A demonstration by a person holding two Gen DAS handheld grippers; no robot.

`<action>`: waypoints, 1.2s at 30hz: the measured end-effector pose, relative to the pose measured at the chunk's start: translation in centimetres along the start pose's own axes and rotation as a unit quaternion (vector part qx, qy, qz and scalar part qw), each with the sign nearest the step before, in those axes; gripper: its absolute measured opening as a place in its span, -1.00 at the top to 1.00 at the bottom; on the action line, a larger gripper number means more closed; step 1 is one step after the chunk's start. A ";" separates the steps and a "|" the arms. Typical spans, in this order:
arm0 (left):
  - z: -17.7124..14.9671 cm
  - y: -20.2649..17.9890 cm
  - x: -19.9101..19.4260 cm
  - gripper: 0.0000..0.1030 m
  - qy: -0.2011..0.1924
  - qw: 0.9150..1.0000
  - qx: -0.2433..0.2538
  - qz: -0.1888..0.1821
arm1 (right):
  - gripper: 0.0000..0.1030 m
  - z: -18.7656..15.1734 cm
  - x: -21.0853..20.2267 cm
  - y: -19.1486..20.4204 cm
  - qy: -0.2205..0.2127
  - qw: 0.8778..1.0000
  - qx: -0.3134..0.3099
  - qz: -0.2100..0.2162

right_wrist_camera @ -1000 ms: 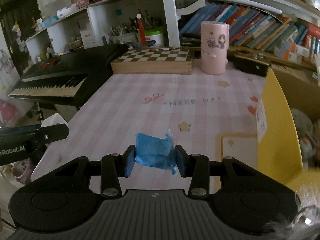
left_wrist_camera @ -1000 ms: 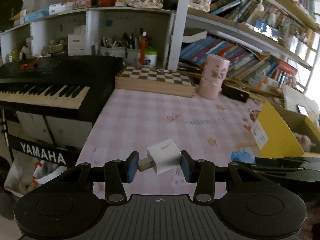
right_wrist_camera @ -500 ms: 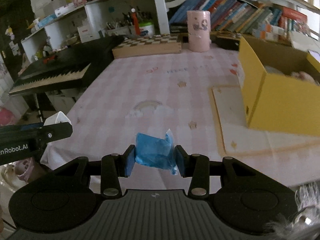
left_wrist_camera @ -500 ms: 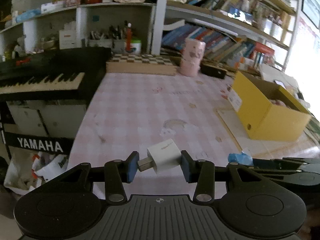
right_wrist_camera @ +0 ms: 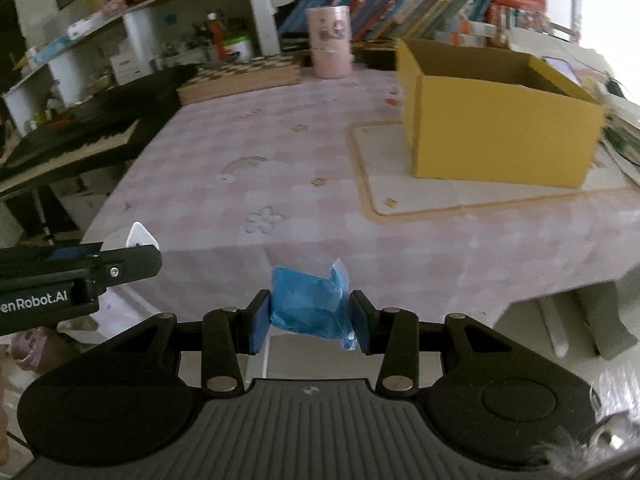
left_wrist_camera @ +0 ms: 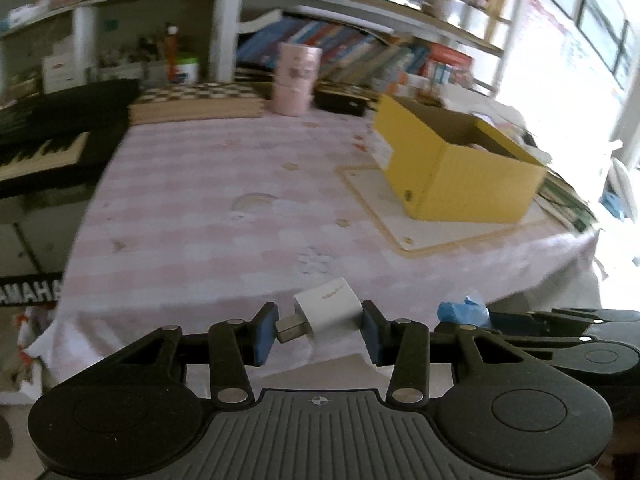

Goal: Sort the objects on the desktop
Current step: 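Carry the white plug in the left gripper while the right carries the pouch to the yellow box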

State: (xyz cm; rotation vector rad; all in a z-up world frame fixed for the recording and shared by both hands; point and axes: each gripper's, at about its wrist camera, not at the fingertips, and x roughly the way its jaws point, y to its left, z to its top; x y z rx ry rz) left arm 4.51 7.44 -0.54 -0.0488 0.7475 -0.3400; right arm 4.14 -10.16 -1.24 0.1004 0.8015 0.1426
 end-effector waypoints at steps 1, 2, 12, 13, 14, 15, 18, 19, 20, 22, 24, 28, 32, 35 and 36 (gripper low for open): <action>0.1 -0.4 0.2 0.17 0.002 1.000 0.005 -0.006 | 0.24 -0.3 -0.2 -0.3 0.000 1.000 0.004 -0.005; 0.0 -0.8 0.4 0.17 0.003 1.000 0.010 -0.011 | 0.24 -0.4 -0.5 -0.6 0.001 1.000 0.009 -0.010; 0.7 -4.9 2.3 0.17 0.015 0.997 0.060 -0.056 | 0.24 -2.1 -2.2 -4.7 -0.001 0.996 0.064 -0.056; 0.8 -5.4 2.5 0.17 0.016 0.996 0.064 -0.060 | 0.24 -2.2 -2.3 -4.9 -0.001 0.996 0.068 -0.059; 0.9 -5.8 2.7 0.17 0.017 0.996 0.068 -0.064 | 0.24 -2.2 -2.4 -5.3 -0.002 0.996 0.071 -0.061; 1.0 -6.2 2.9 0.17 0.018 0.995 0.072 -0.067 | 0.24 -2.3 -2.5 -5.6 -0.002 0.995 0.074 -0.063; 1.4 -7.3 3.4 0.17 0.018 0.994 0.083 -0.074 | 0.24 -2.1 -2.6 -6.7 -0.003 0.994 0.084 -0.069; 1.6 -7.7 3.5 0.17 0.017 0.993 0.086 -0.076 | 0.24 -2.0 -2.6 -7.2 -0.004 0.994 0.087 -0.071; 1.7 -8.1 3.7 0.17 0.016 0.993 0.088 -0.078 | 0.24 -1.9 -2.6 -7.6 -0.004 0.993 0.089 -0.072; 2.1 -8.7 4.1 0.17 0.015 0.992 0.091 -0.081 | 0.24 -1.5 -2.7 -8.3 -0.006 0.993 0.090 -0.074; 2.5 -9.3 4.5 0.17 0.014 0.992 0.092 -0.083 | 0.24 -1.2 -2.7 -8.9 -0.007 0.993 0.088 -0.074; 3.2 -10.6 5.4 0.17 0.013 0.992 0.092 -0.084 | 0.24 -0.4 -2.5 -10.3 -0.007 0.994 0.084 -0.074; 3.8 -11.8 6.4 0.17 0.014 0.992 0.094 -0.085 | 0.24 0.4 -2.2 -11.9 -0.005 0.994 0.083 -0.073; 4.2 -12.8 7.0 0.17 0.015 0.991 0.098 -0.086 | 0.24 0.8 -2.0 -13.1 -0.003 0.994 0.084 -0.073; 4.3 -13.1 7.3 0.17 0.016 0.991 0.099 -0.086 | 0.24 0.9 -1.9 -13.5 -0.002 0.994 0.085 -0.072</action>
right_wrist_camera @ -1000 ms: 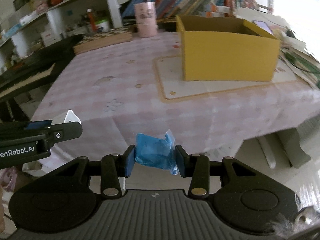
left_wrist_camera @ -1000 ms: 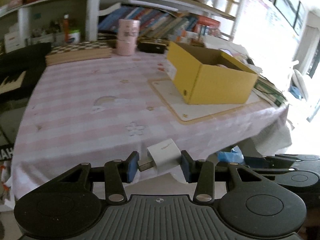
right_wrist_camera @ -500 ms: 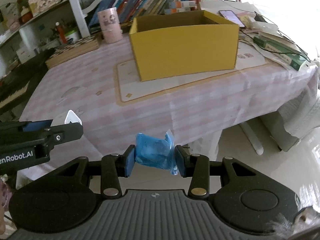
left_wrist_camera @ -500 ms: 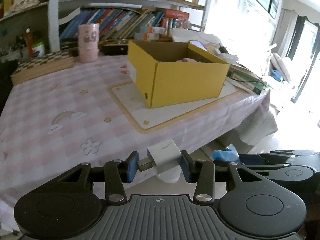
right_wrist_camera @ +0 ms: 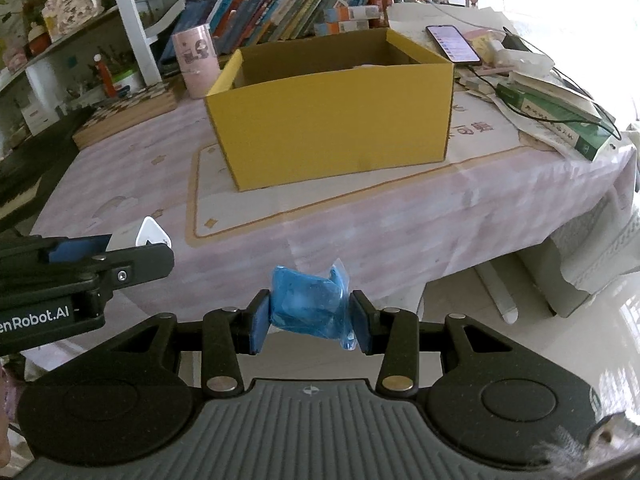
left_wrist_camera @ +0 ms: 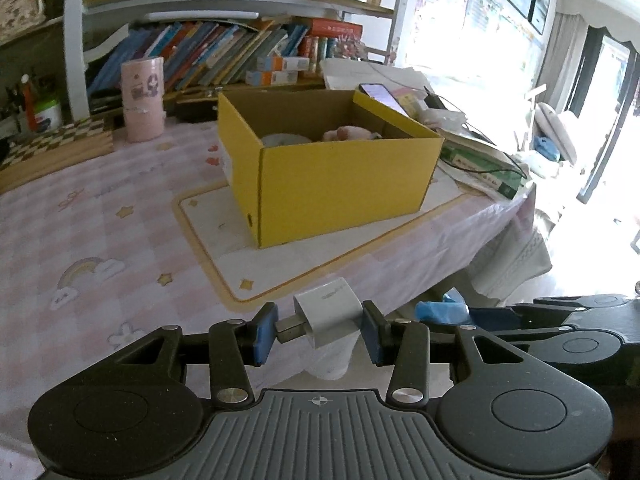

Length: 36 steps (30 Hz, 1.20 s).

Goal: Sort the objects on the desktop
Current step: 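Carry the white plug in the left gripper while the right carries the pouch to the yellow box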

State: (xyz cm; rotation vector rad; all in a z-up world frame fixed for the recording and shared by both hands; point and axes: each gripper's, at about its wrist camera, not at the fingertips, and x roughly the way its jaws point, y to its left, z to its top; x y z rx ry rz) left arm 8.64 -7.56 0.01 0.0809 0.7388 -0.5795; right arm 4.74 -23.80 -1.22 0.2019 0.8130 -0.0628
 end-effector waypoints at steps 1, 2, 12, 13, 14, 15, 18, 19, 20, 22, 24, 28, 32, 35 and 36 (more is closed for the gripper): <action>0.2 -0.2 0.3 0.17 0.000 1.000 0.002 0.000 | 0.24 0.2 0.1 -0.3 0.001 1.000 0.000 0.000; 0.4 -0.4 0.5 0.17 0.001 1.000 0.003 0.000 | 0.24 0.3 0.3 -0.6 0.002 1.000 0.001 0.001; 2.4 -2.5 2.5 0.17 -0.007 1.000 0.016 0.000 | 0.24 2.2 1.5 -3.3 0.003 1.000 -0.006 0.006; 2.7 -2.7 2.7 0.17 -0.010 1.000 0.016 0.001 | 0.24 2.4 1.5 -3.5 0.002 1.000 -0.008 0.007; 3.0 -2.9 2.8 0.17 -0.013 1.000 0.016 0.002 | 0.24 2.6 1.6 -3.7 0.001 1.000 -0.009 0.008; 3.2 -3.1 2.9 0.17 -0.016 1.000 0.016 0.003 | 0.24 2.9 1.7 -4.0 0.000 1.000 -0.010 0.011; 4.3 -3.5 3.4 0.17 -0.027 1.000 0.013 0.007 | 0.24 3.9 2.1 -5.0 -0.003 1.000 -0.003 0.017; 4.7 -3.7 3.5 0.17 -0.032 0.999 0.012 0.009 | 0.24 4.3 2.1 -5.4 -0.006 1.000 -0.002 0.018; 5.0 -3.9 3.6 0.17 -0.038 0.999 0.012 0.011 | 0.24 4.7 2.2 -5.7 -0.009 1.000 -0.001 0.019; 5.9 -4.1 3.7 0.17 -0.051 0.999 0.012 0.017 | 0.24 5.8 2.2 -6.4 -0.018 1.000 0.000 0.021; 6.8 -4.3 3.9 0.17 -0.063 0.998 0.012 0.022 | 0.24 7.0 2.1 -7.1 -0.030 0.999 -0.003 0.024; 9.0 -4.6 4.3 0.17 -0.085 0.996 0.008 0.033 | 0.24 9.8 1.8 -8.1 -0.062 0.997 -0.020 0.030; 11.1 -4.7 5.0 0.17 -0.103 0.993 0.001 0.050 | 0.24 12.9 1.9 -8.9 -0.091 0.994 -0.043 0.042; 12.4 -4.8 5.9 0.17 -0.113 0.991 0.002 0.065 | 0.24 14.8 2.3 -9.2 -0.106 0.991 -0.061 0.051; 12.6 -4.8 6.2 0.17 -0.116 0.991 0.004 0.072 | 0.24 15.5 2.6 -9.3 -0.111 0.990 -0.068 0.054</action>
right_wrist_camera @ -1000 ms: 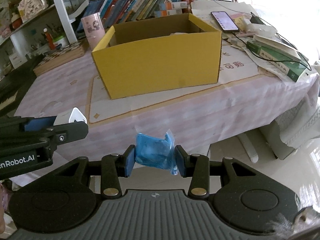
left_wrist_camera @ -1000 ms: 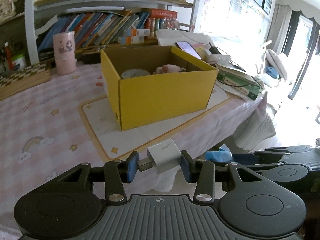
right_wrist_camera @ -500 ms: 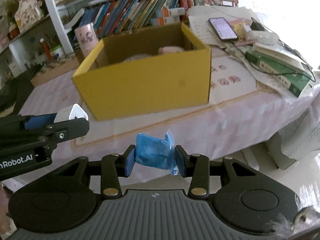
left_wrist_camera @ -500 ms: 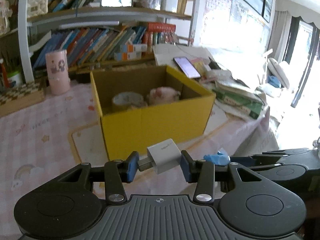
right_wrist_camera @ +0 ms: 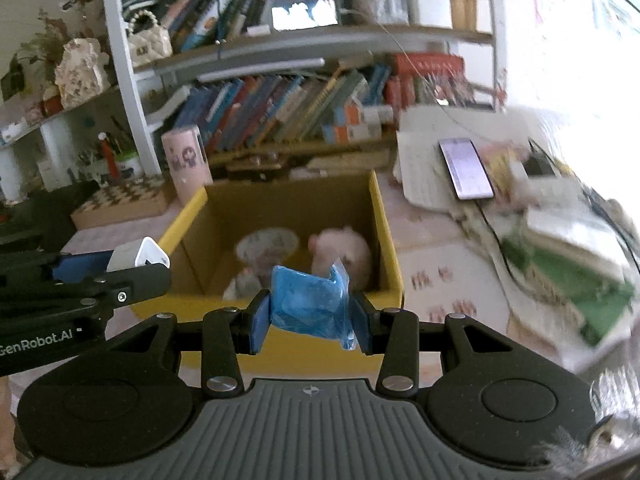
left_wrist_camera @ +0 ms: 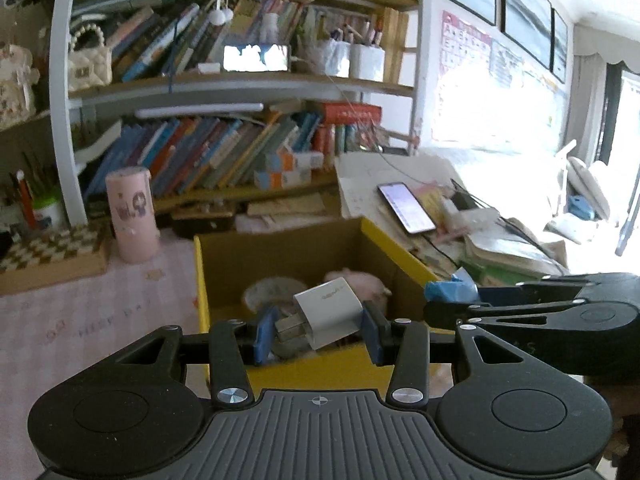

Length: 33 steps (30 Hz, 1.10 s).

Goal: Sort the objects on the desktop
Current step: 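Carry the white plug in the left gripper while the right carries the pouch to the yellow box, then lower both grippers into the yellow box and open them, releasing plug and pouch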

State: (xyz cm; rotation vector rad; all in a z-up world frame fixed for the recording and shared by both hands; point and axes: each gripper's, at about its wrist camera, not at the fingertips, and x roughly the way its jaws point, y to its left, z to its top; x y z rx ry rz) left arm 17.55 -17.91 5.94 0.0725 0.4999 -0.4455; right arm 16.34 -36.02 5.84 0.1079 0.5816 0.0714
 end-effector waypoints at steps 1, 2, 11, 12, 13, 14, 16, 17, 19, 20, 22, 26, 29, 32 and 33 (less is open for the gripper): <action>0.1 0.0 0.6 0.17 0.000 1.000 0.003 0.008 | 0.24 0.4 0.4 -0.1 -0.003 1.000 -0.006 0.003; 0.2 0.0 1.1 0.17 0.004 1.000 0.003 0.015 | 0.24 0.8 0.8 -0.2 -0.005 1.000 -0.014 0.007; 0.8 0.6 5.8 0.17 0.034 0.998 0.002 0.058 | 0.24 3.3 6.0 -0.1 0.006 0.993 -0.108 0.037; 0.8 0.8 6.3 0.17 0.039 0.997 0.001 0.062 | 0.24 3.6 6.7 -0.1 0.011 0.992 -0.119 0.040; 0.8 1.1 6.9 0.17 0.046 0.997 -0.002 0.066 | 0.24 3.6 7.2 -0.1 0.015 0.991 -0.127 0.043; 0.8 1.2 7.3 0.17 0.053 0.996 -0.004 0.068 | 0.24 3.8 7.8 -0.1 0.020 0.989 -0.136 0.047; 0.7 1.5 8.3 0.17 0.068 0.995 -0.011 0.071 | 0.24 4.1 9.2 0.1 0.037 0.986 -0.155 0.058; 0.7 1.6 8.7 0.17 0.075 0.995 -0.012 0.071 | 0.24 4.1 9.9 0.1 0.047 0.983 -0.162 0.065; 0.5 1.8 9.5 0.17 0.090 0.993 -0.013 0.071 | 0.24 4.3 11.4 0.2 0.070 0.979 -0.176 0.077; 0.4 1.9 9.9 0.17 0.096 0.993 -0.013 0.070 | 0.24 4.4 12.1 0.3 0.080 0.976 -0.184 0.082; 0.1 2.0 10.4 0.17 0.104 0.992 -0.019 0.070 | 0.24 4.6 13.6 0.4 0.104 0.970 -0.202 0.089; -0.2 2.3 11.2 0.17 0.119 0.990 -0.034 0.071 | 0.25 4.6 15.3 0.6 0.126 0.960 -0.234 0.092; -0.3 2.1 11.6 0.17 0.122 0.989 -0.023 0.075 | 0.25 4.4 16.4 0.8 0.149 0.950 -0.252 0.106; -0.2 2.1 11.8 0.17 0.124 0.989 -0.015 0.074 | 0.25 4.0 16.8 1.5 0.162 0.936 -0.290 0.114; -0.2 2.1 11.8 0.17 0.125 0.989 -0.012 0.074 | 0.25 3.8 16.9 1.8 0.167 0.931 -0.301 0.117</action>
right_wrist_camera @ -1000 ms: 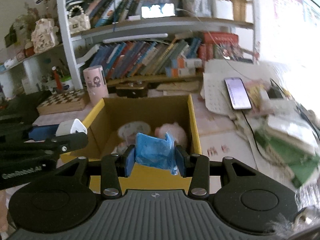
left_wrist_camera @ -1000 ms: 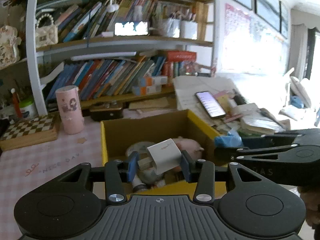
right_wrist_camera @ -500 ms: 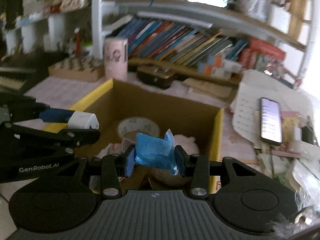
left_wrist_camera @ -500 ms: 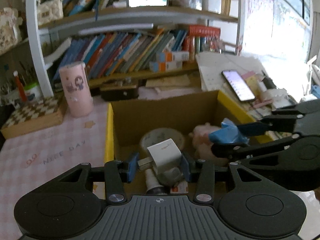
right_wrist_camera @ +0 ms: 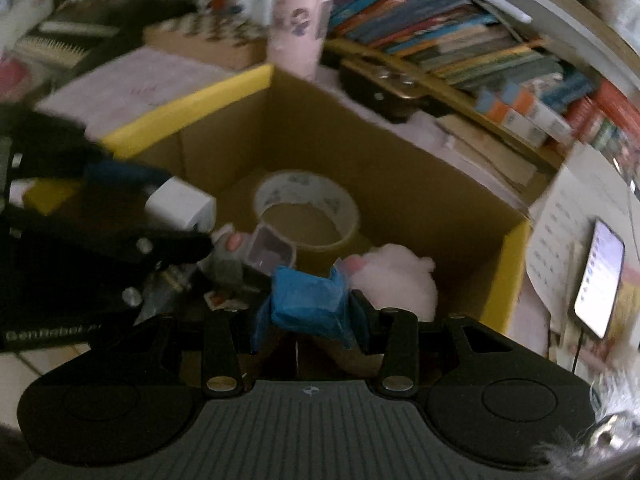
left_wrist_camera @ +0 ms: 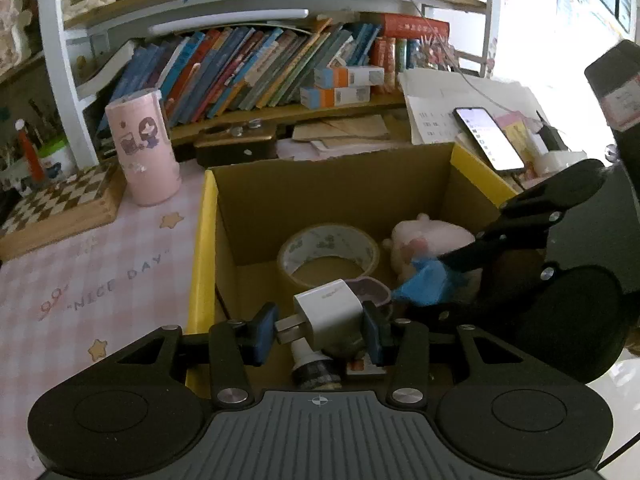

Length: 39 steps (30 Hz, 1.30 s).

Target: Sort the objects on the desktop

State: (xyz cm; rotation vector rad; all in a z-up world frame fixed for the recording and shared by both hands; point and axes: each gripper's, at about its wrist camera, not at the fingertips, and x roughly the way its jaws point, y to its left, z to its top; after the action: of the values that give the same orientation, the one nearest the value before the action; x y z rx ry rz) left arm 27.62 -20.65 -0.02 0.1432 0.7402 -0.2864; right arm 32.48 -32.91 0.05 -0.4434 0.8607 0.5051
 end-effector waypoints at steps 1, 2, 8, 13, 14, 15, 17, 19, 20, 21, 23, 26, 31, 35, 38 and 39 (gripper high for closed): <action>0.0 0.0 0.1 0.17 0.000 1.000 0.002 0.000 | 0.25 0.0 0.2 0.1 0.006 1.000 -0.005 0.005; 0.0 -0.1 0.1 0.17 0.000 1.000 0.003 0.000 | 0.25 0.1 0.4 -0.1 0.012 1.000 -0.001 0.012; -0.1 -0.2 0.2 0.20 -0.004 1.000 0.012 0.003 | 0.25 0.1 0.9 -0.5 0.020 0.999 0.011 0.028; -0.4 -0.2 -0.1 0.17 -0.010 1.000 0.008 0.007 | 0.24 0.1 0.9 -0.6 0.020 0.999 0.013 0.029; -0.4 -0.2 -0.2 0.16 -0.011 1.000 0.007 0.008 | 0.24 0.1 0.9 -0.6 0.019 0.999 0.015 0.029; -0.5 -0.2 -0.3 0.16 -0.013 1.000 0.006 0.008 | 0.23 0.1 0.8 -0.6 0.018 0.999 0.017 0.029; -0.6 -0.1 -0.7 0.14 -0.017 1.000 0.005 0.010 | 0.20 0.1 0.6 -0.8 0.013 0.999 0.025 0.029; -0.6 -0.1 -1.1 0.08 -0.025 1.000 0.003 0.010 | 0.16 -0.1 0.5 -0.9 0.010 0.999 0.036 0.032; -0.6 -0.1 -1.4 0.05 -0.029 1.000 0.002 0.011 | 0.12 -0.1 0.3 -1.0 0.007 0.999 0.041 0.033; -0.6 0.0 -1.8 0.03 -0.034 0.999 0.001 0.012 | 0.07 -0.2 0.2 -1.1 0.003 0.998 0.049 0.033; -0.6 0.1 -2.5 -0.02 -0.045 0.999 -0.002 0.015 | 0.01 -0.5 -0.4 -1.2 -0.006 0.997 0.064 0.033; -0.6 0.2 -3.8 -0.17 -0.064 0.998 -0.007 0.017 | -0.07 -0.8 -1.7 -1.2 -0.027 0.995 0.089 0.029; -1.0 0.5 -6.5 -0.40 -0.096 0.995 -0.014 0.023 | -0.27 -1.5 -3.9 -1.1 -0.056 0.990 0.130 0.018; -1.7 1.3 -8.6 -0.63 -0.117 0.992 -0.026 0.037 | -0.34 -2.2 -5.8 -0.3 -0.081 0.984 0.156 0.004; -2.6 2.2 -10.2 -0.71 -0.127 0.990 -0.033 0.050 | -0.46 -2.7 -7.4 0.6 -0.105 0.980 0.169 -0.019; -2.9 2.5 -10.7 -0.71 -0.129 0.990 -0.033 0.054 | -0.48 -2.9 -8.0 1.0 -0.114 0.978 0.175 -0.028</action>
State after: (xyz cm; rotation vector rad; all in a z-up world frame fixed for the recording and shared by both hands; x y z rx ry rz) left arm 19.00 -15.43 5.23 0.0810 0.4832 -0.1727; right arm 25.81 -35.64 4.61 -0.0843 0.6954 0.3349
